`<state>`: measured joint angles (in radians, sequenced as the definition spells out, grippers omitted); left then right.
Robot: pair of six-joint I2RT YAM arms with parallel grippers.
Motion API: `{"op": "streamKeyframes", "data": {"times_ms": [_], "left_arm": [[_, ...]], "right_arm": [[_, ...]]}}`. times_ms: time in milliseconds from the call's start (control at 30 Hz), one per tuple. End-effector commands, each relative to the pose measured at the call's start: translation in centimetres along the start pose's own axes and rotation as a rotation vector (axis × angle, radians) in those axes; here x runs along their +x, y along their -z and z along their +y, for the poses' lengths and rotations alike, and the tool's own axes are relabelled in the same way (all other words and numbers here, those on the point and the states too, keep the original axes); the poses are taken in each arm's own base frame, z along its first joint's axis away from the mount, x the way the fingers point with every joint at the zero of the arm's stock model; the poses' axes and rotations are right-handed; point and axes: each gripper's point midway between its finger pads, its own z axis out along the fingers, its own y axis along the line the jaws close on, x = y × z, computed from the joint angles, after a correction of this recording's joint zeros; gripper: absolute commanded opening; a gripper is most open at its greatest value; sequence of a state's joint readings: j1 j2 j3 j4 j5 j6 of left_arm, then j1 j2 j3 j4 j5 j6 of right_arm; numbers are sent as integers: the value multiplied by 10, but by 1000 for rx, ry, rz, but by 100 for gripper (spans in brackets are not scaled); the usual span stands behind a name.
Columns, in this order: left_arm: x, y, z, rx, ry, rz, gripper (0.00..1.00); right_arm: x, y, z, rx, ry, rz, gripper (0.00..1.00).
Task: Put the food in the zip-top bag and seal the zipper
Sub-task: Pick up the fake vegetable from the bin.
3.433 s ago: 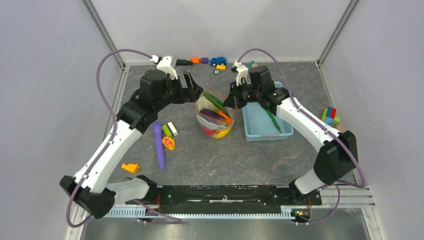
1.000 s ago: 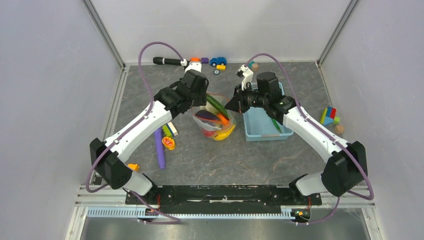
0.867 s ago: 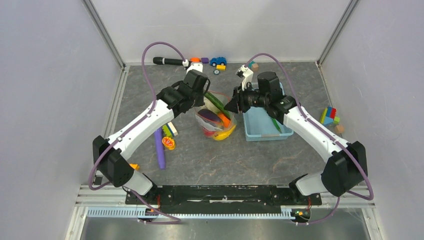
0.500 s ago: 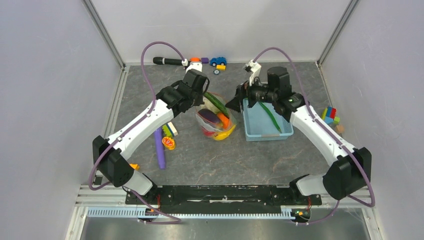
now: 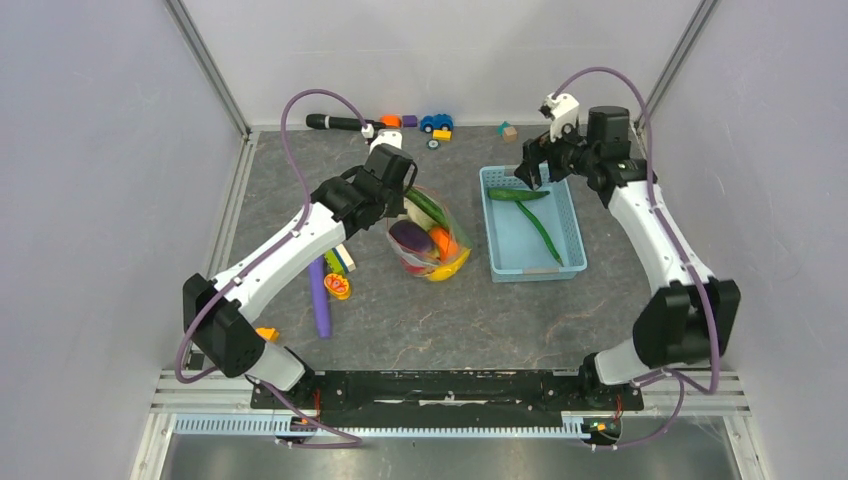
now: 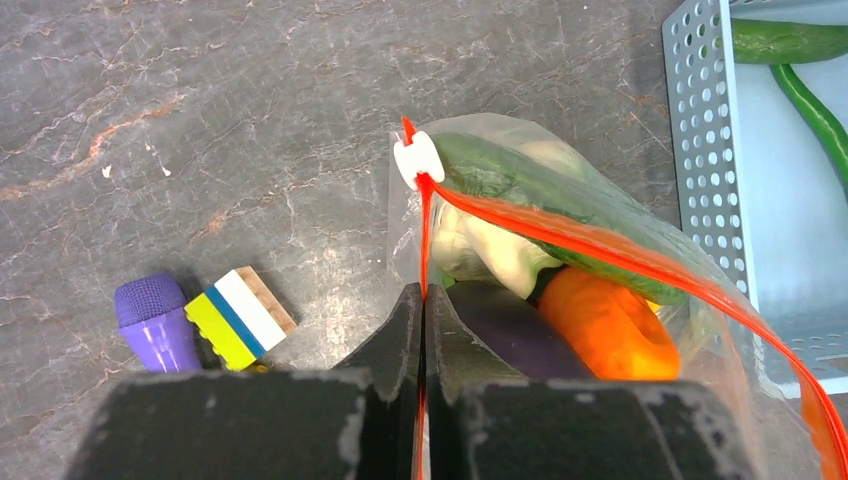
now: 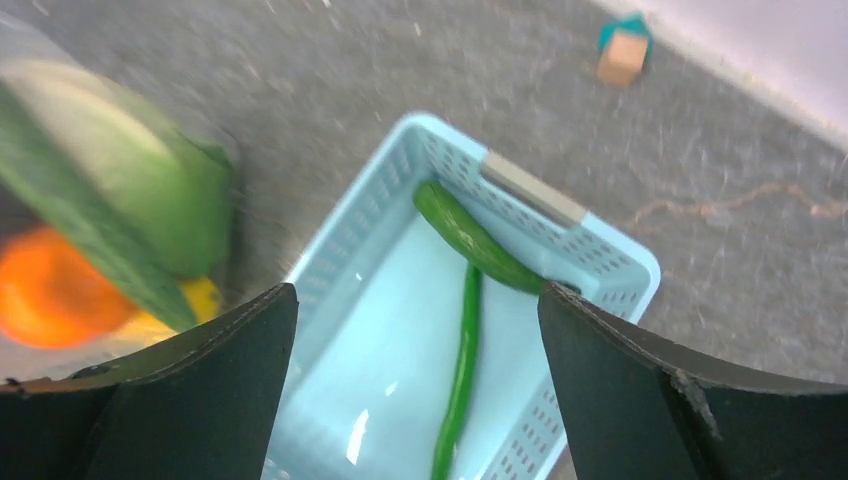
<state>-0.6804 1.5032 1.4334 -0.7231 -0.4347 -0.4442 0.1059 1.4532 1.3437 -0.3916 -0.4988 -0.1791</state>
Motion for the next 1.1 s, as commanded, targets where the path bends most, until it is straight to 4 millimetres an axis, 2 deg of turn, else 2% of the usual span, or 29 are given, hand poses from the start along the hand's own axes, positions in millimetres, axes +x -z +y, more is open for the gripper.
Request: {"op": "streamKeyframes", "data": {"times_ms": [0,100,233,433,567,667,833,933,1067], "left_arm": [[-12,17,0,33,82,-46,3],[-14,19,0,37,89,-52,3],[-15,21,1,36,98,-60,3],[-18,22,0,38,125,-67,3],[-17,24,0,42,148,-69,3],[-17,27,2,40,157,-74,3],[-15,29,4,42,167,-74,5],[-14,28,1,52,169,-66,5],[-13,28,2,50,159,-61,5]], "right_arm": [[46,-12,-26,58,85,214,94],[77,-26,-29,38,76,287,92],[119,-40,-46,97,39,418,89],[155,-63,-57,97,36,531,83],[183,-69,-51,65,48,624,76],[195,-73,-52,103,58,664,75],[212,-80,-41,89,77,717,71],[229,-76,-35,84,48,756,64],[241,-72,-27,70,31,762,53]]}}
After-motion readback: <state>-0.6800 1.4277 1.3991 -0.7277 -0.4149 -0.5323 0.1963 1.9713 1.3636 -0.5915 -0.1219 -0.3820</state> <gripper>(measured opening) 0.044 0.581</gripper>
